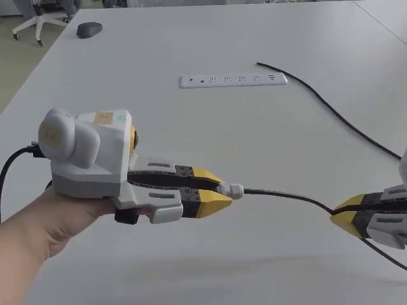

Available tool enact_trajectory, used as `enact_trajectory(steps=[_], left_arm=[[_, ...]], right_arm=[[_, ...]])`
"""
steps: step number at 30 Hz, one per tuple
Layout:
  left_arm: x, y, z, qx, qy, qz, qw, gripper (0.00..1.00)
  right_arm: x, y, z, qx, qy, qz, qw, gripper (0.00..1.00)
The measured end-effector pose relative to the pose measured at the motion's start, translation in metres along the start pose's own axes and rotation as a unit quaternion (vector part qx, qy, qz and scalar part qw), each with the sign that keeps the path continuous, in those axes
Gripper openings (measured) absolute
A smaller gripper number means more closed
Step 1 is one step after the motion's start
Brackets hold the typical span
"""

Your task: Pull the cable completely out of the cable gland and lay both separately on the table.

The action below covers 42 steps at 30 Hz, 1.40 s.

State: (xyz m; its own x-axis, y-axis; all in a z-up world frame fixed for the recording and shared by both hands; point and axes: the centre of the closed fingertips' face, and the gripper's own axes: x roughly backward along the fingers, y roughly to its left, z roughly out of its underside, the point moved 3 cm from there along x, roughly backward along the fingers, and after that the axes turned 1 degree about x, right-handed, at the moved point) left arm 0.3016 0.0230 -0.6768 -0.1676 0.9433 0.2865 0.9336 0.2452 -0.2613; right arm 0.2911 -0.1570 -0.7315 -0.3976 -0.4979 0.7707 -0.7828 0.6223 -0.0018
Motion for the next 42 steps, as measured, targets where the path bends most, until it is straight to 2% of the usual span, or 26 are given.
enact_trajectory(steps=[3,6,12,13,15,16,18,20,21,22,24,25,26,27,28,29,31,32,34,36,37,38,39,40,41,42], left_arm=[[-0.001,-0.001,0.001,-0.002,0.003,0.001,1.0000,0.15],[-0.002,-0.001,0.000,-0.004,0.002,0.001,1.0000,0.15],[0.000,0.000,-0.002,-0.006,-0.003,0.001,1.0000,0.15],[0.000,0.001,-0.002,-0.006,-0.003,0.000,1.0000,0.15],[0.000,0.001,-0.001,-0.006,-0.001,0.000,1.0000,0.15],[0.000,0.001,-0.001,-0.007,-0.001,0.000,1.0000,0.15],[-0.001,0.001,0.000,-0.007,0.002,0.001,1.0000,0.15],[-0.002,0.001,0.001,-0.005,0.002,0.002,1.0000,0.15],[-0.002,0.001,0.001,-0.005,0.002,0.002,1.0000,0.15],[-0.002,0.001,0.000,-0.006,0.002,0.002,1.0000,0.15],[-0.002,0.001,0.000,-0.006,0.001,0.002,1.0000,0.15],[-0.002,0.001,0.000,-0.006,0.002,0.002,1.0000,0.15],[-0.002,0.001,0.000,-0.006,0.002,0.002,1.0000,0.15],[-0.002,0.001,0.000,-0.007,0.002,0.002,1.0000,0.15],[-0.002,0.000,0.000,-0.005,0.002,0.003,1.0000,0.15],[-0.002,0.000,0.000,-0.005,0.003,0.005,1.0000,0.15],[-0.002,0.000,0.000,-0.006,0.004,0.005,1.0000,0.15],[-0.002,-0.001,0.000,-0.006,0.004,0.006,1.0000,0.15],[-0.003,-0.002,0.000,-0.007,0.003,0.007,0.9999,0.15],[-0.003,-0.003,-0.001,-0.008,0.003,0.009,0.9999,0.15],[-0.003,-0.003,-0.001,-0.009,0.003,0.009,0.9999,0.15],[-0.003,-0.004,-0.002,-0.009,0.003,0.010,0.9999,0.15],[-0.004,-0.005,-0.003,-0.009,0.002,0.011,0.9999,0.15],[-0.004,-0.005,-0.004,-0.009,0.001,0.013,0.9999,0.15],[-0.003,-0.006,-0.004,-0.010,0.001,0.013,0.9999,0.15],[-0.004,-0.006,-0.004,-0.013,0.001,0.013,0.9998,0.15]], right_arm=[[-0.002,0.002,0.002,-0.005,0.004,-0.003,1.0000,0.00],[-0.002,0.000,0.000,0.007,0.002,0.005,1.0000,0.00],[0.000,0.001,-0.003,0.010,0.005,-0.001,0.9999,0.01],[0.001,0.002,-0.005,0.015,0.001,-0.001,0.9999,0.03],[0.002,0.002,-0.009,0.011,-0.007,0.001,0.9999,0.13],[0.003,0.005,-0.014,0.013,-0.020,-0.005,0.9997,0.15],[0.008,0.010,-0.028,0.023,-0.047,-0.017,0.9985,0.10],[0.011,0.012,-0.036,0.021,-0.055,-0.019,0.9981,0.14],[0.011,0.017,-0.041,0.027,-0.063,-0.030,0.9972,0.14],[0.012,0.020,-0.048,0.029,-0.075,-0.030,0.9963,0.13],[0.013,0.030,-0.061,0.055,-0.095,-0.048,0.9928,0.13],[0.014,0.033,-0.067,0.060,-0.102,-0.043,0.9920,0.12],[0.014,0.039,-0.073,0.079,-0.113,-0.052,0.9890,0.12],[0.016,0.050,-0.080,0.102,-0.125,-0.074,0.9842,0.09],[0.017,0.052,-0.086,0.102,-0.135,-0.067,0.9834,0.06],[0.018,0.058,-0.098,0.123,-0.158,-0.069,0.9773,0.06],[0.018,0.066,-0.104,0.134,-0.162,-0.077,0.9747,0.06],[0.016,0.069,-0.110,0.152,-0.170,-0.077,0.9706,0.06],[0.008,0.070,-0.110,0.159,-0.156,-0.075,0.9720,0.04],[0.001,0.069,-0.107,0.179,-0.139,-0.075,0.9710,0.04],[-0.002,0.069,-0.106,0.181,-0.136,-0.076,0.9711,0.04],[-0.004,0.072,-0.107,0.191,-0.139,-0.082,0.9683,0.05],[-0.005,0.074,-0.107,0.191,-0.134,-0.091,0.9681,0.03],[-0.007,0.073,-0.108,0.188,-0.133,-0.085,0.9695,0.00],[-0.007,0.072,-0.109,0.198,-0.137,-0.077,0.9675,0.02],[-0.009,0.074,-0.108,0.203,-0.130,-0.080,0.9673,0.01]])
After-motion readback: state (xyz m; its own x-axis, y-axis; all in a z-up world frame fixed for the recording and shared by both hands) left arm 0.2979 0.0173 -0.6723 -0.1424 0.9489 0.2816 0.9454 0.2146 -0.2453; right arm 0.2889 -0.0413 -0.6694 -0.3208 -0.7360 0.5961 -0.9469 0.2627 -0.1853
